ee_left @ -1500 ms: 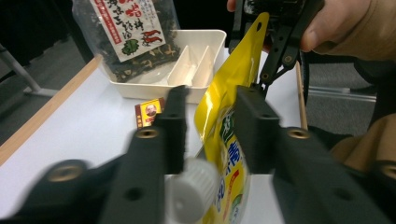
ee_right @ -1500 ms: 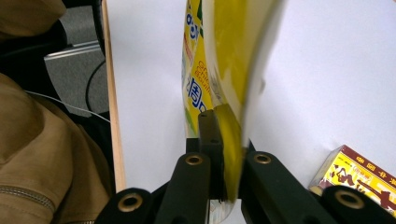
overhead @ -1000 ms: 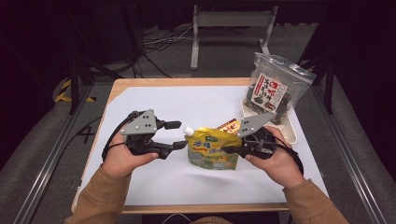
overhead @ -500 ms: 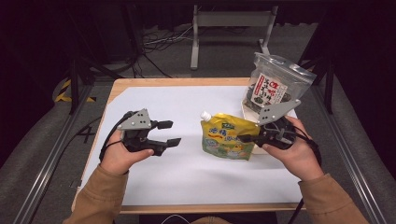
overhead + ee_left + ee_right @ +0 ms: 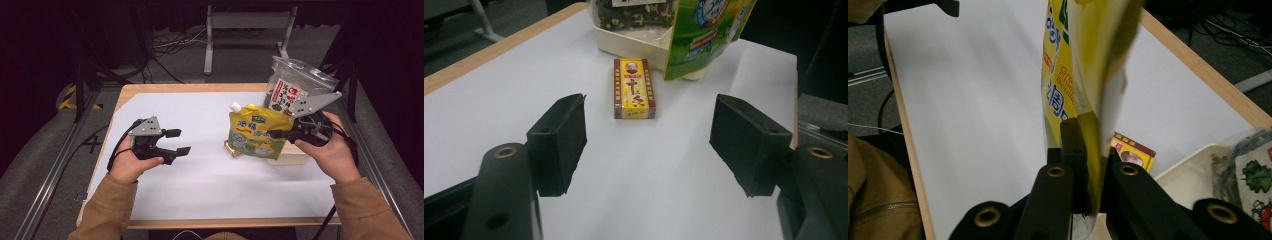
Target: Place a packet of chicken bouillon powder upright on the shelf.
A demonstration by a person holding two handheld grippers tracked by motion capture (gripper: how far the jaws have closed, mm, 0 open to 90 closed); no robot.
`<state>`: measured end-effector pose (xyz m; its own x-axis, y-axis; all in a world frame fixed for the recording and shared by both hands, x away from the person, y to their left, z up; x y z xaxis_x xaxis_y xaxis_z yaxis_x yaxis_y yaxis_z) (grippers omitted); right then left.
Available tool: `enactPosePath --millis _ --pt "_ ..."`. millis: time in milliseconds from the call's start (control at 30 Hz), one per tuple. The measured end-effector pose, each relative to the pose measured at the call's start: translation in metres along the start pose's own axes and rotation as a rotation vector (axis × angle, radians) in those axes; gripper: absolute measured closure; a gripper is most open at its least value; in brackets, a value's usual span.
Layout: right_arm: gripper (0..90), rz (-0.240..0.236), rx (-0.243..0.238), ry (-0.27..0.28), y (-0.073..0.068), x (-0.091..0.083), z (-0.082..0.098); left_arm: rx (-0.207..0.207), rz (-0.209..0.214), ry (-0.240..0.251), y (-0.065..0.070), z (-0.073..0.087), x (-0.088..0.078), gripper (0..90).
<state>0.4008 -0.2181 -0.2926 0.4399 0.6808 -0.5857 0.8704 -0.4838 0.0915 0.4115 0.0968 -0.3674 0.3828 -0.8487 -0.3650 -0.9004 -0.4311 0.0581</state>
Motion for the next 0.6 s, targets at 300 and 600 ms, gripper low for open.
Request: enactPosePath --millis 300,600 --pt "90.0 0.036 0.007 0.026 0.020 -0.010 0.000 0.008 -0.007 0.010 -0.002 0.001 0.001 27.1" --pt "90.0 0.072 -0.004 0.049 0.036 -0.021 0.001 0.014 -0.010 0.011 -0.003 0.001 0.001 25.3"
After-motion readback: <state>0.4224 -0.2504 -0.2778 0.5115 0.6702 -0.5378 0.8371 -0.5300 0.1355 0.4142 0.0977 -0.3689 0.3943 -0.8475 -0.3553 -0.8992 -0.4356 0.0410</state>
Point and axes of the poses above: each handheld gripper's, and its own axes: x roughly forward along the jaws, z roughly out of its underside, y roughly to its right, the point moved 7 cm from there along x, roughly forward along the jaws, and after that the axes turned 6 degrees about y, right-handed, at the moved point
